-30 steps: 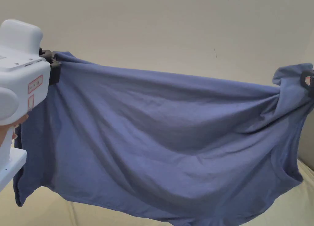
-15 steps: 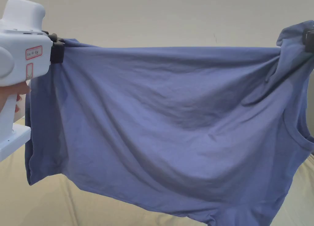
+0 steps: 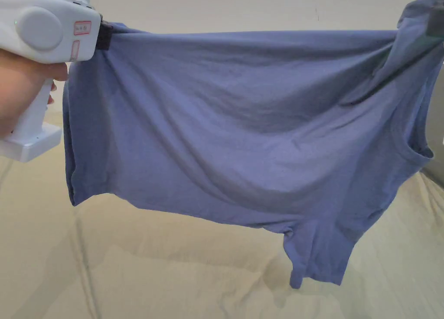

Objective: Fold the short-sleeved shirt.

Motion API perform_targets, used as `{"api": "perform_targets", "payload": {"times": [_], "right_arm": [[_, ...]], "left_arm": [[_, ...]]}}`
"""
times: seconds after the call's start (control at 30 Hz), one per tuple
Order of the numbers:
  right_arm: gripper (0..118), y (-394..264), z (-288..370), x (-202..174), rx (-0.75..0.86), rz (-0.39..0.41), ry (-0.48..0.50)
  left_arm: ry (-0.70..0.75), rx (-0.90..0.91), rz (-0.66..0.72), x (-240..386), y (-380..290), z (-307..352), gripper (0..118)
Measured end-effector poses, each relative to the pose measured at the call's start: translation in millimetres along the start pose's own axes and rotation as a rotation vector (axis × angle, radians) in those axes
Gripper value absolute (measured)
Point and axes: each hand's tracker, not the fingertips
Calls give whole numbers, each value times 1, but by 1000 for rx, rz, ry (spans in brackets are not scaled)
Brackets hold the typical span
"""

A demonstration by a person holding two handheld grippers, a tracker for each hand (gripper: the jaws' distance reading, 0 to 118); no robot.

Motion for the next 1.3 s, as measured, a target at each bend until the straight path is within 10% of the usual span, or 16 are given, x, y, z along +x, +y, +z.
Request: {"api": "perform_targets", "payload": {"times": [0.5,0.93,1.3], "right_arm": [[8,-216,11,-67,-312,-38,158],[8,-412,231,-94,-866,85,361],[8,-412,303,-69,-1035,82,389]], "left_arm": [[-61,-271,-189,54,-194,-100,3],[-338,-574,-683,142,-444,89,3],[-363,-668,-670,101,-455,196,0]]}}
